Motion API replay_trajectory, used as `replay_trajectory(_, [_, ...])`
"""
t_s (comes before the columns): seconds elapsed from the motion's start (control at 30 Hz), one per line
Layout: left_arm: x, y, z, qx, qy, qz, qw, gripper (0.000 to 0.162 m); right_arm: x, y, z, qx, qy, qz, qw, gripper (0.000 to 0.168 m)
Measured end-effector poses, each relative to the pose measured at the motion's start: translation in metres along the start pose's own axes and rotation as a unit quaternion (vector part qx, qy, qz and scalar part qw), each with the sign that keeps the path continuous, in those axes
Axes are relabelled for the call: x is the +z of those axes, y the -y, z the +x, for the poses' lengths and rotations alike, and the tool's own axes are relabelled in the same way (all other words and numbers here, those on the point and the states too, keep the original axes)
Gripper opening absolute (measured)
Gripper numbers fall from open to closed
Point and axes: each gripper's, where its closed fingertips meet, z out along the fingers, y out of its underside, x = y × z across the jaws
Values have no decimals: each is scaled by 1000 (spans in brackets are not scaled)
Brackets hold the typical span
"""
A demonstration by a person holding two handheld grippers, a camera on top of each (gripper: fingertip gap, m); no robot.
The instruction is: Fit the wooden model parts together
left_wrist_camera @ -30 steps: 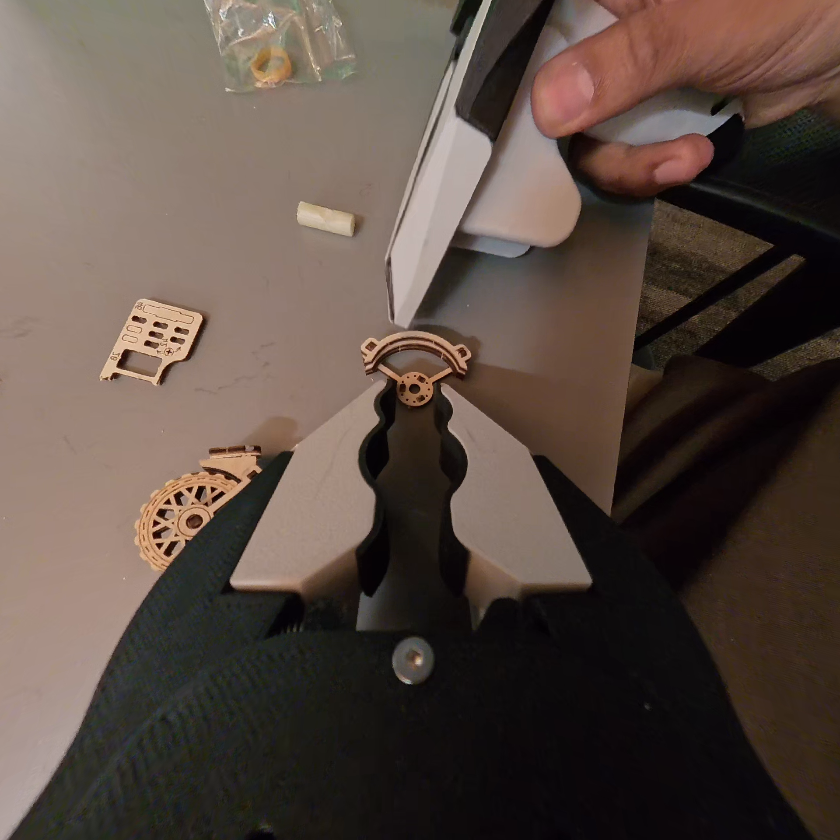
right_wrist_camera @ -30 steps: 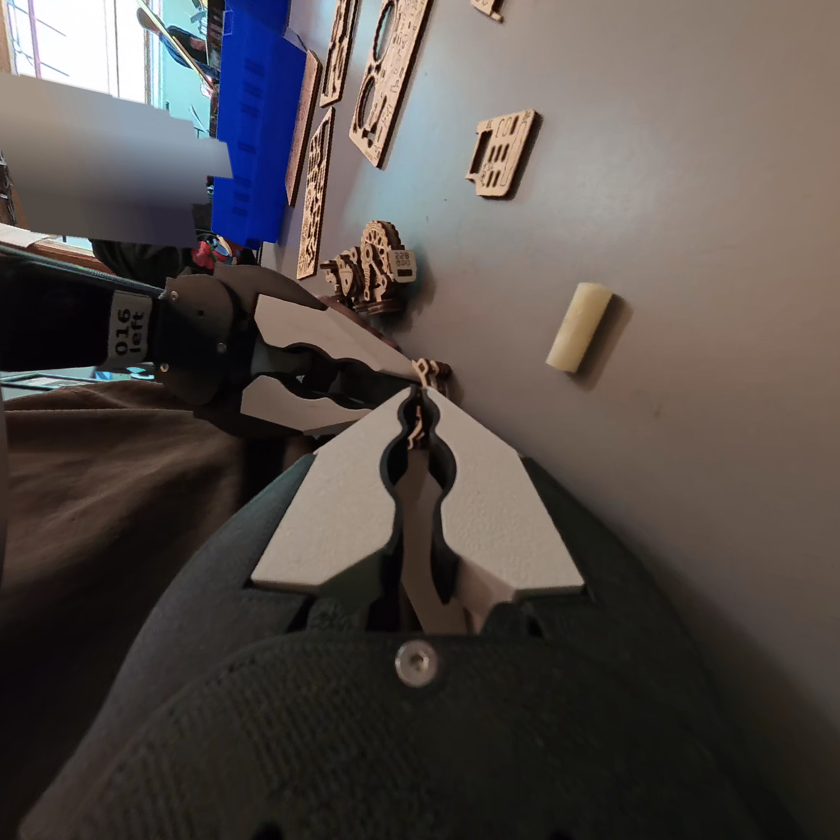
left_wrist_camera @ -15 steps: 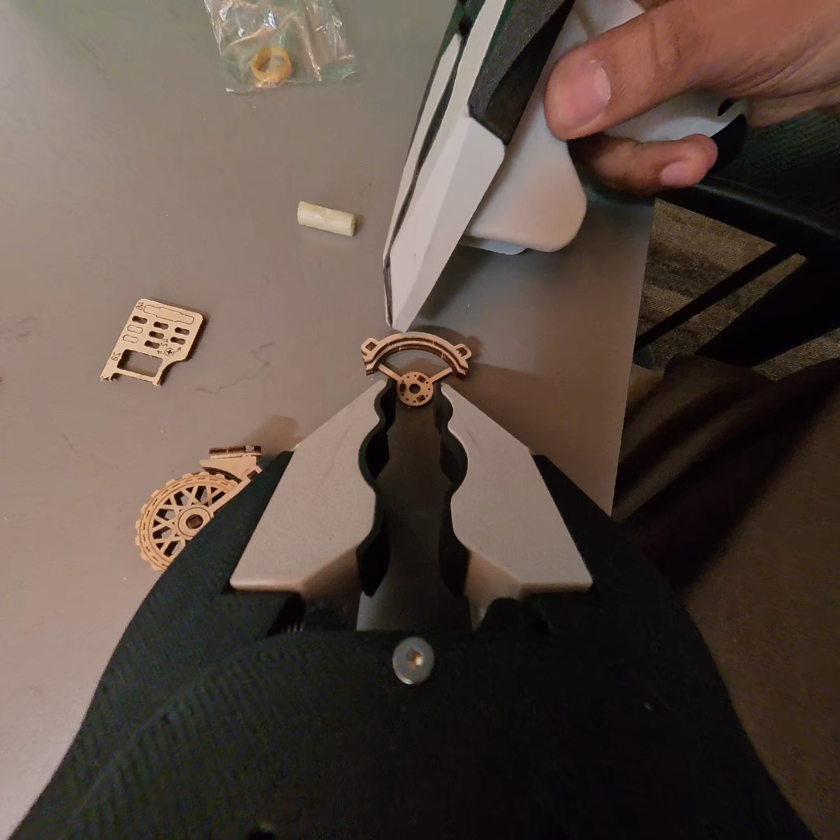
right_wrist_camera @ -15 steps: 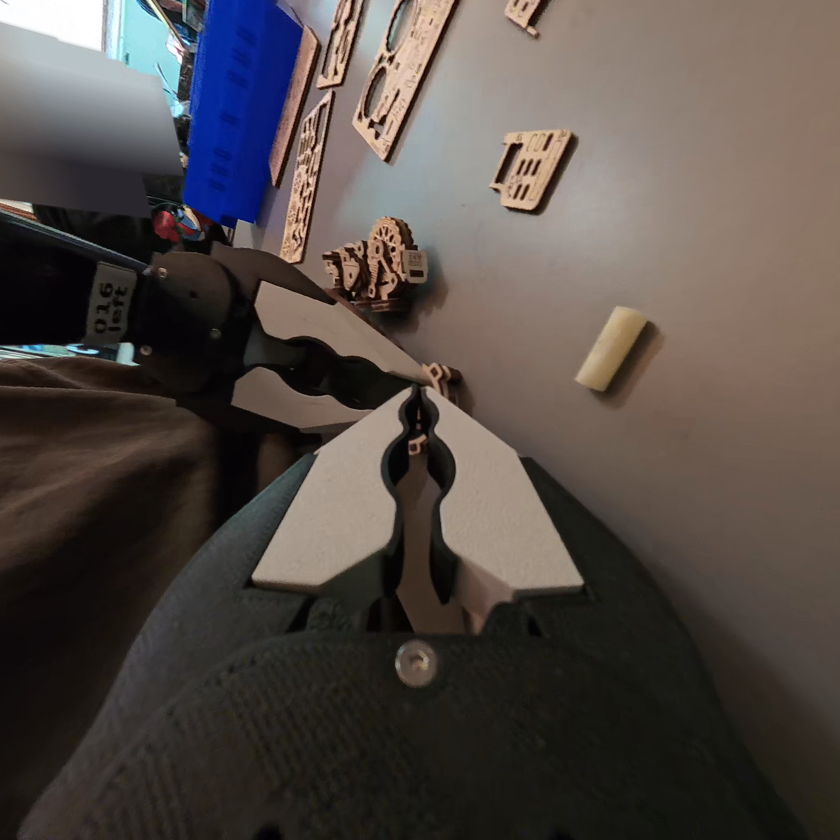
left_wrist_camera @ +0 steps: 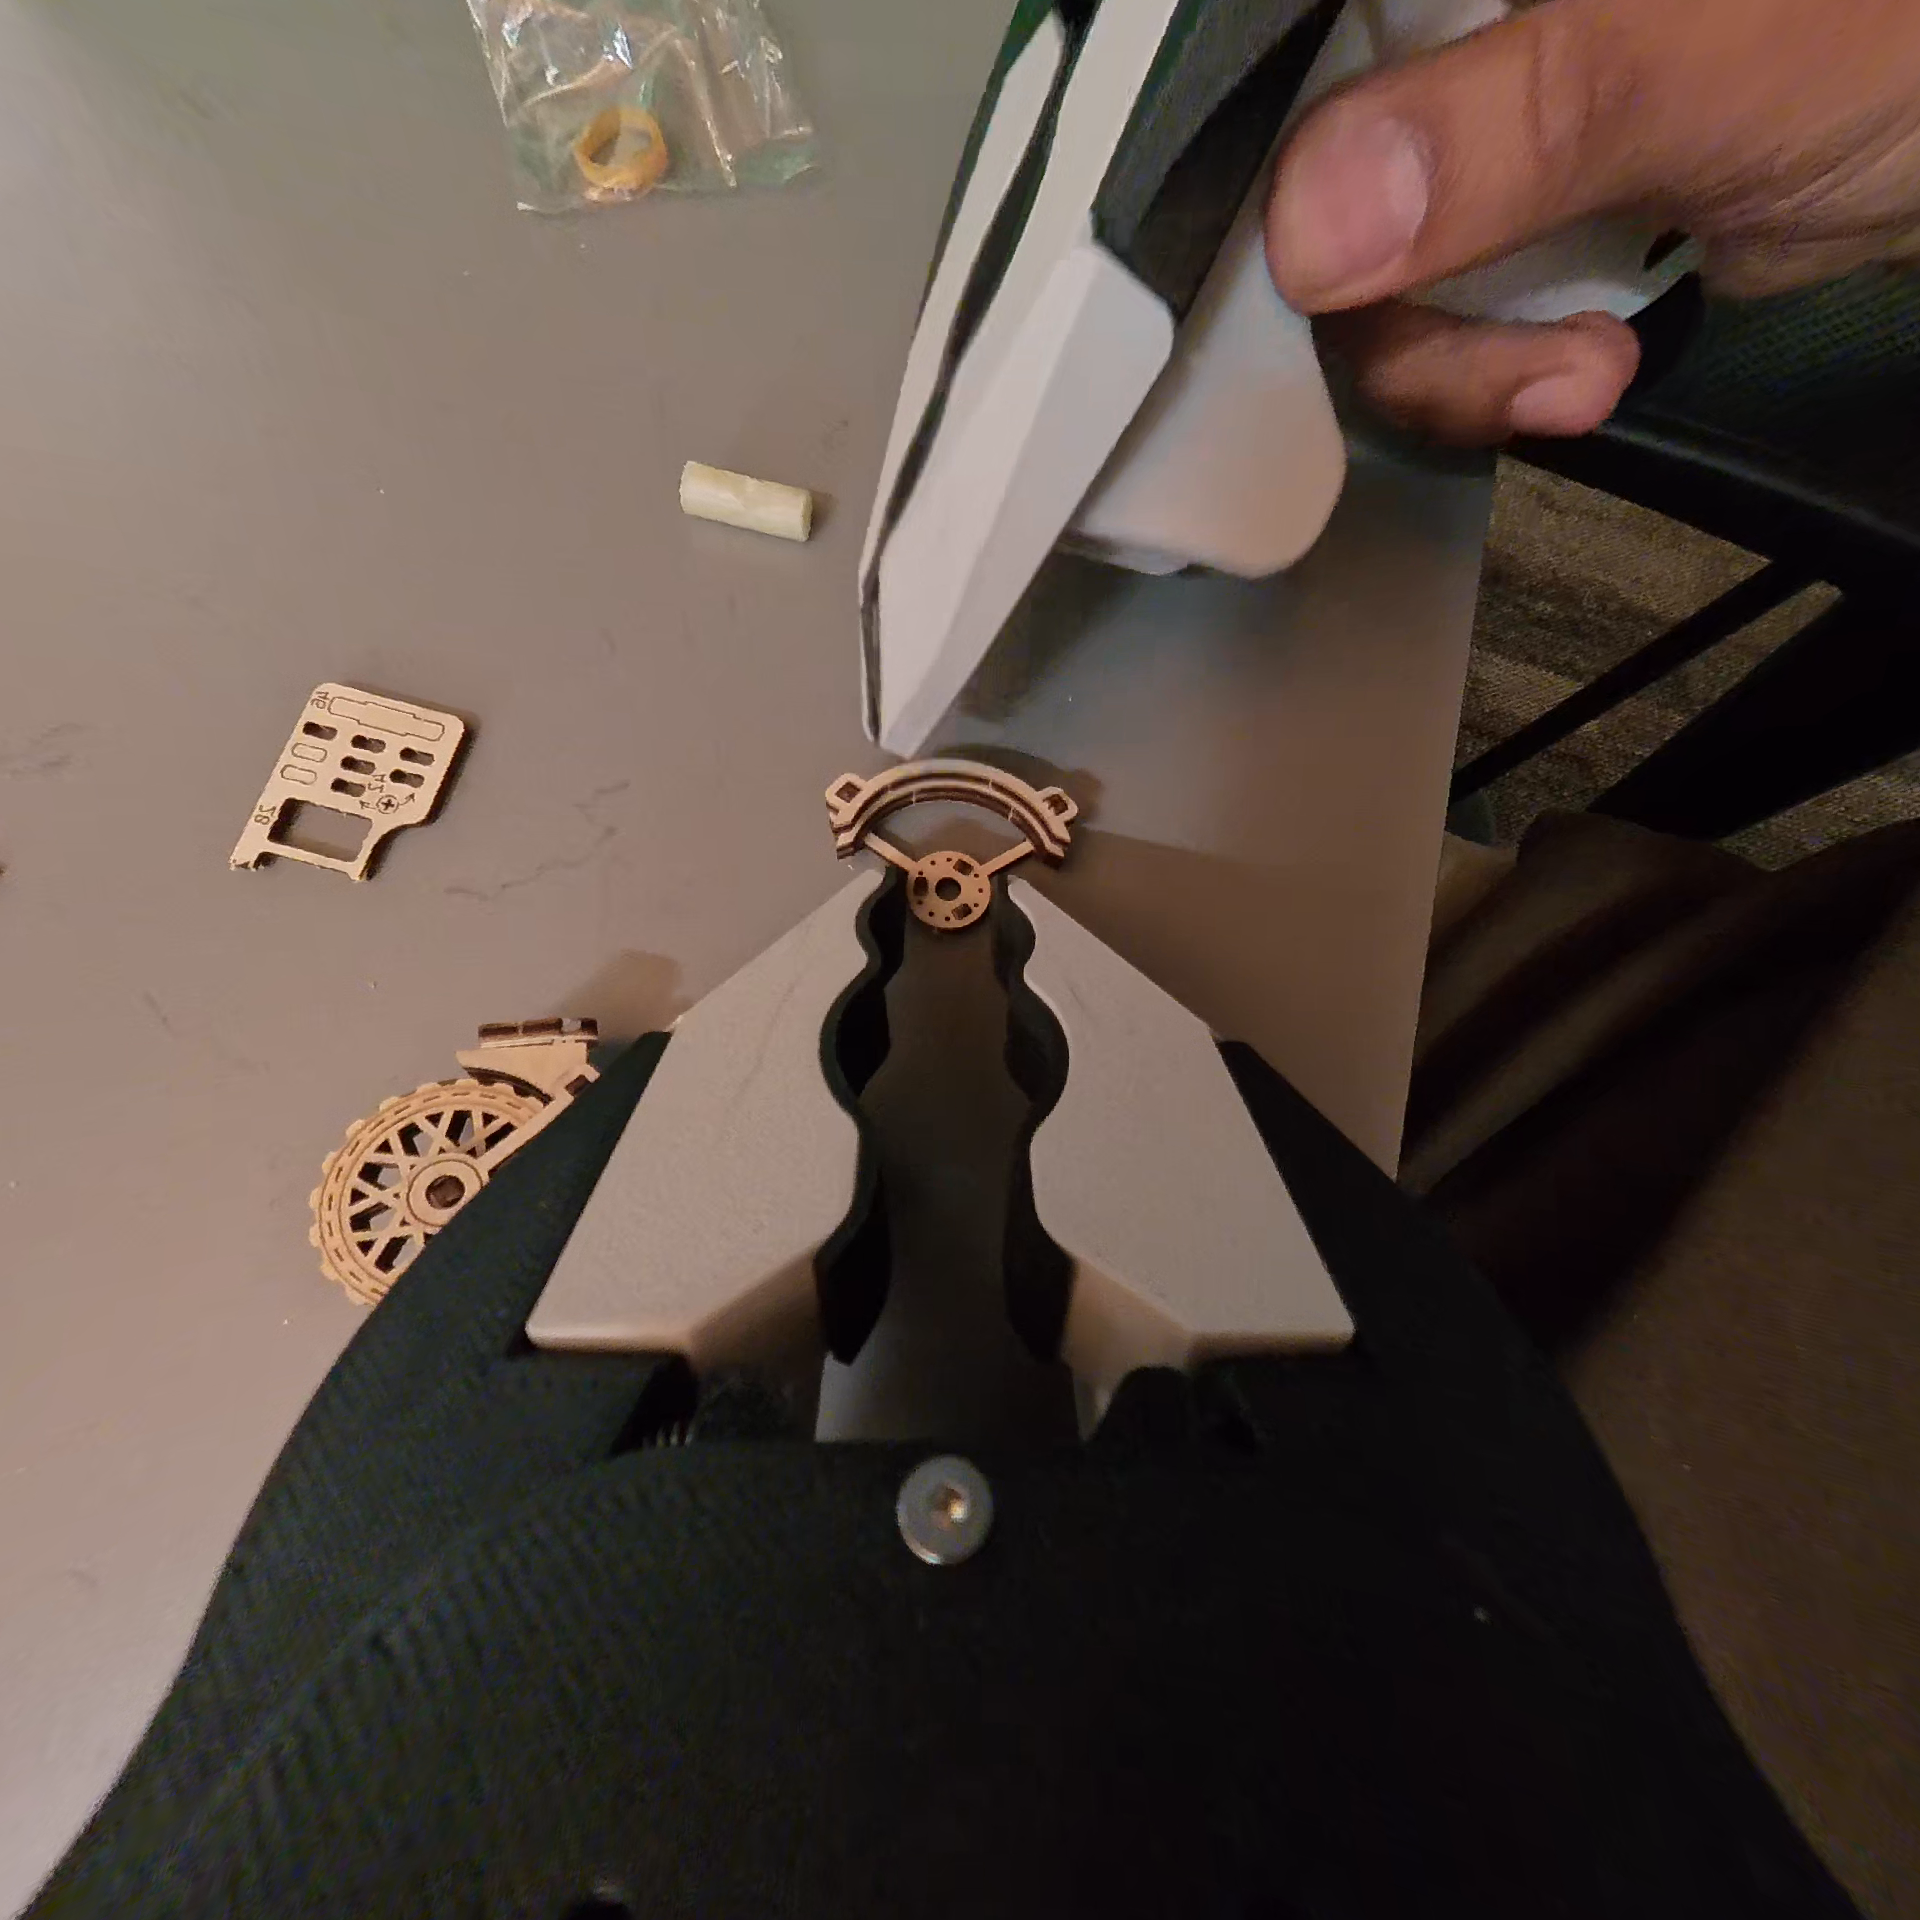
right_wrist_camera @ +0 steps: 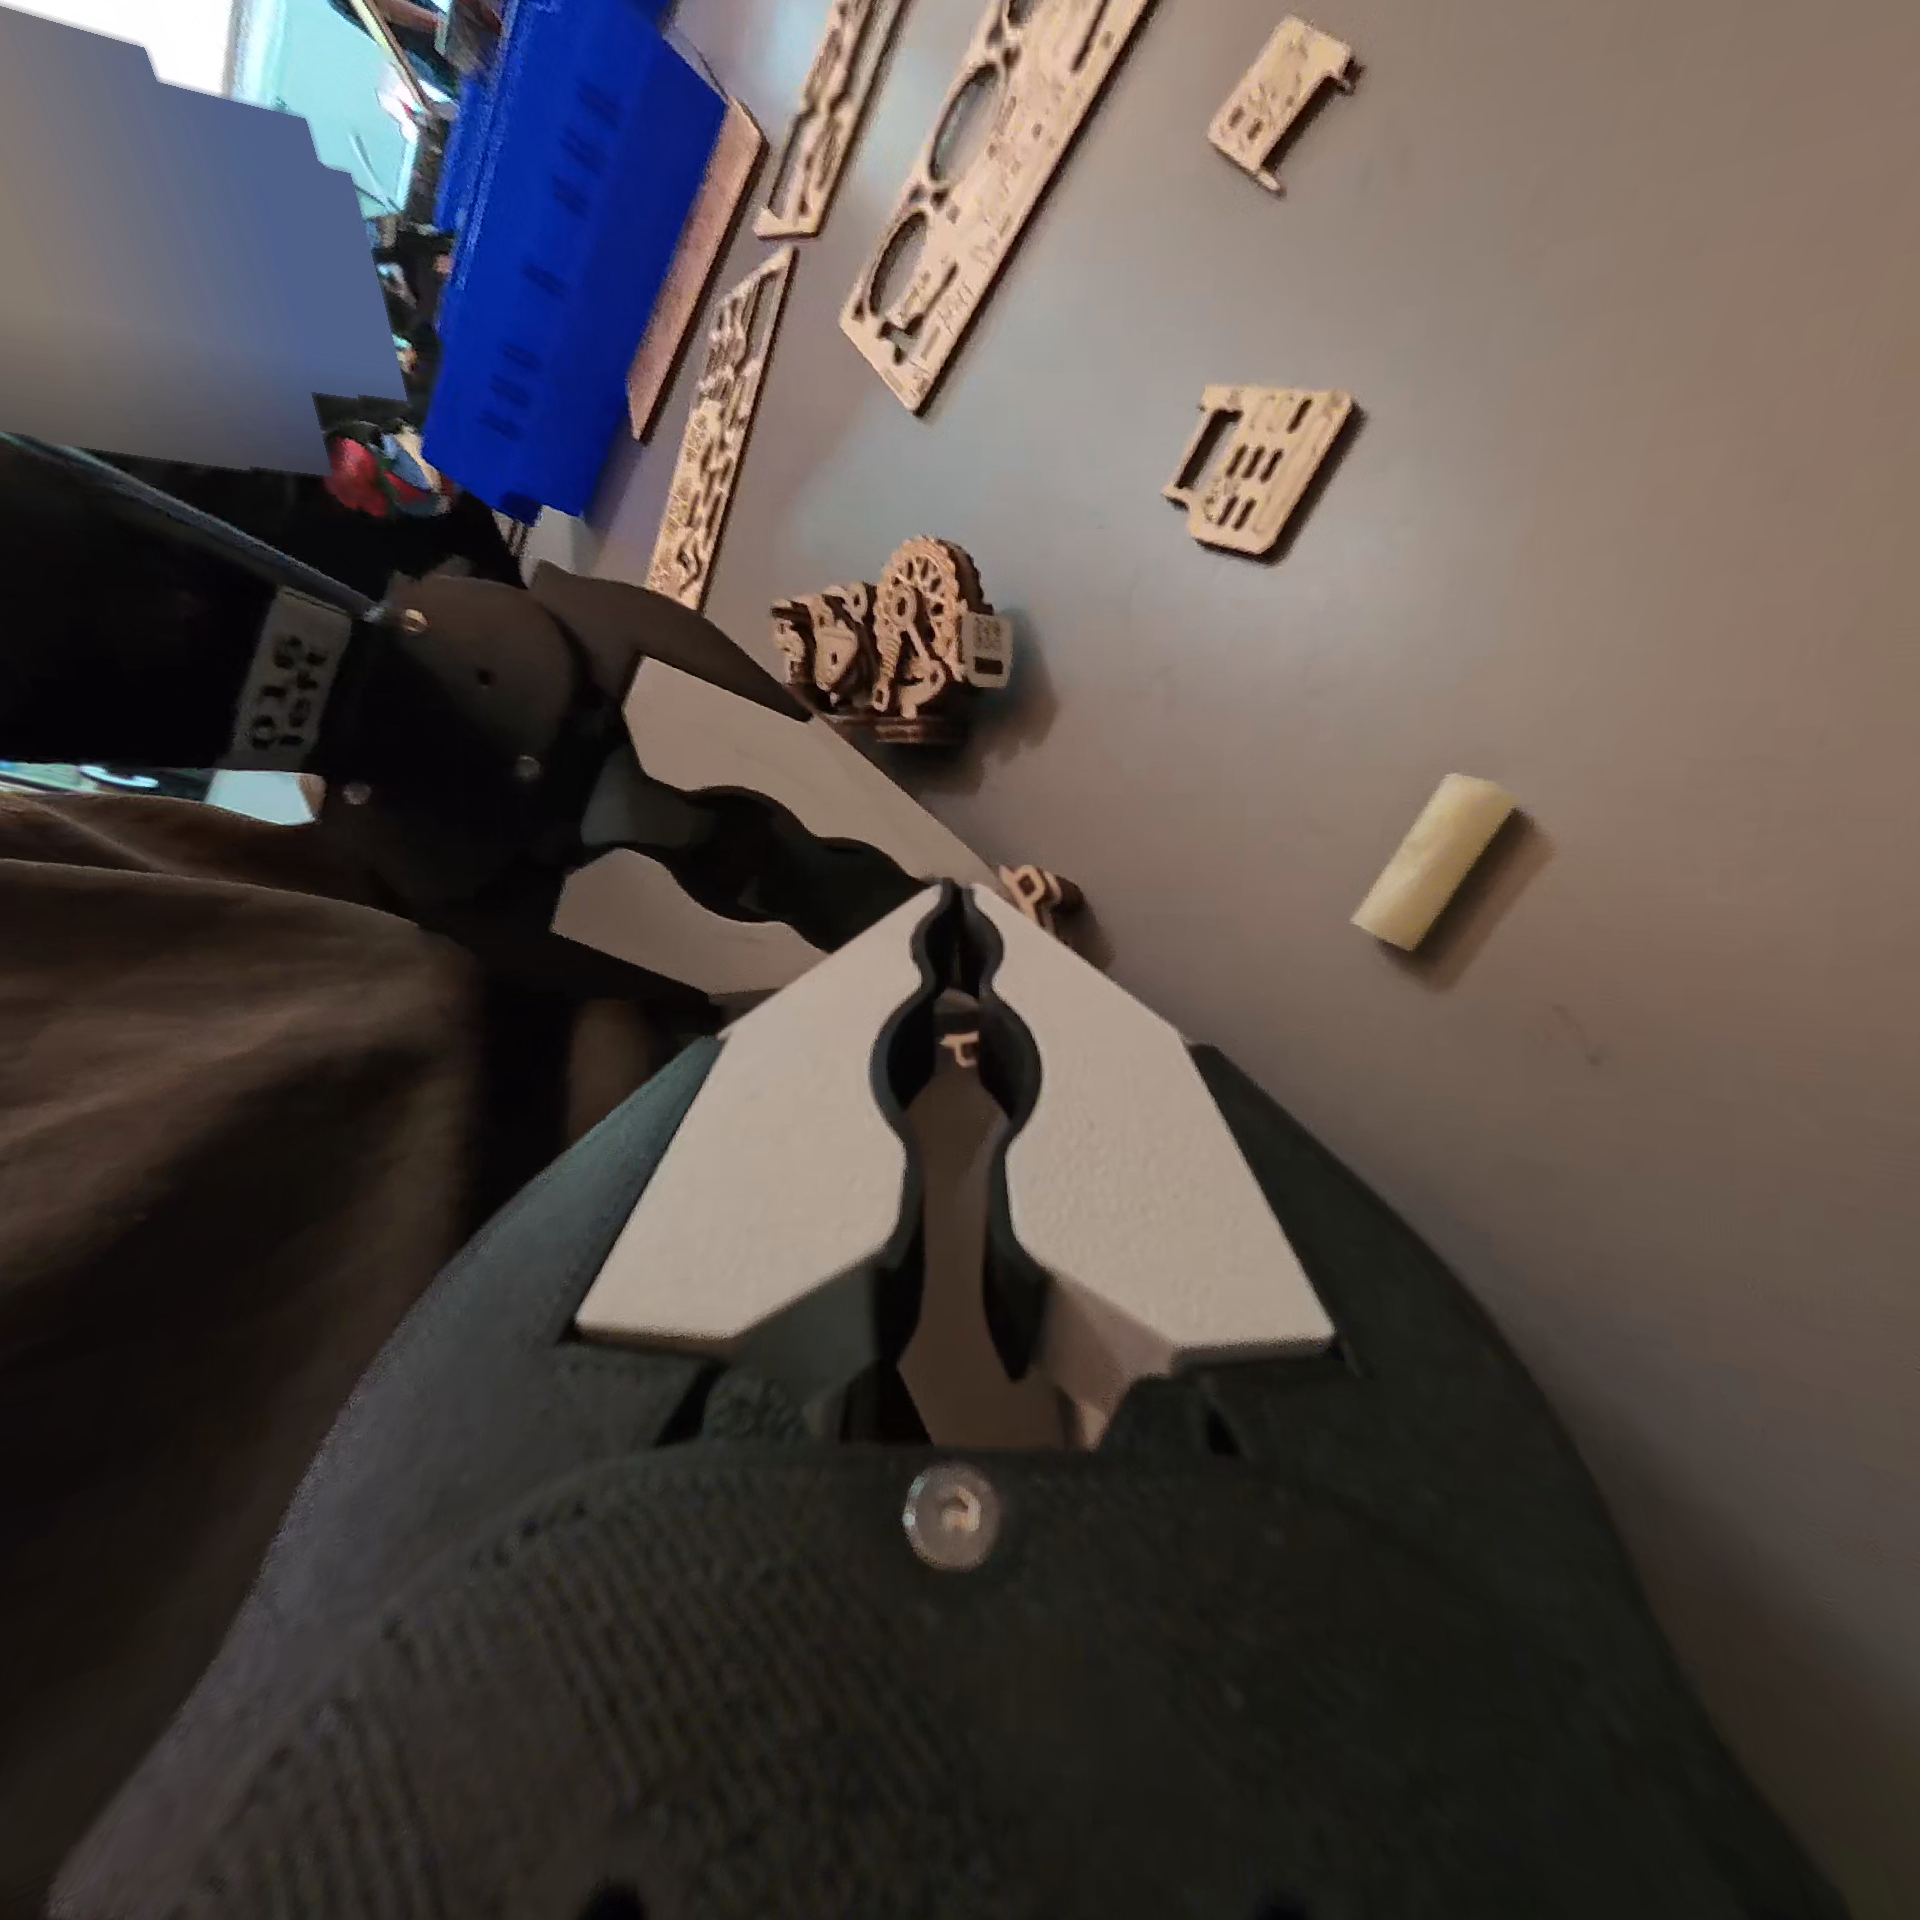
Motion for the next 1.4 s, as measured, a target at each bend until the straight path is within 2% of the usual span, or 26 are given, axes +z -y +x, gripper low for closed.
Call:
replay_trajectory(0.1, [0,0,0,0,0,0,1000,14,5,-9,13,-13,-40,-26,999,0])
replay_trajectory(0.3, [0,0,0,-2,0,1,1000,14,-2,5,2,-20,-20,14,1000,0])
replay_trajectory(0.5, [0,0,0,-2,-1,0,1000,14,6,-4,13,-75,-88,-23,993,0])
replay_trajectory(0.63, [0,0,0,-2,-1,0,1000,14,-2,7,7,-134,-118,1,984,0])
replay_trajectory(0.83, [0,0,0,-4,-3,1,1000,14,9,-8,17,-176,-162,-51,970,7])
replay_trajectory(1.03, [0,0,0,-4,-3,1,1000,14,6,2,9,-236,-188,-32,953,9])
replay_trajectory(1.1, [0,0,0,-5,-4,1,1000,14,9,-2,16,-244,-206,-47,946,7])
replay_trajectory(1.3, [0,0,0,-5,-4,1,1000,14,6,5,8,-247,-196,-24,949,8])
replay_trajectory(1.4, [0,0,0,-5,-5,1,1000,14,13,-7,18,-234,-205,-61,948,11])
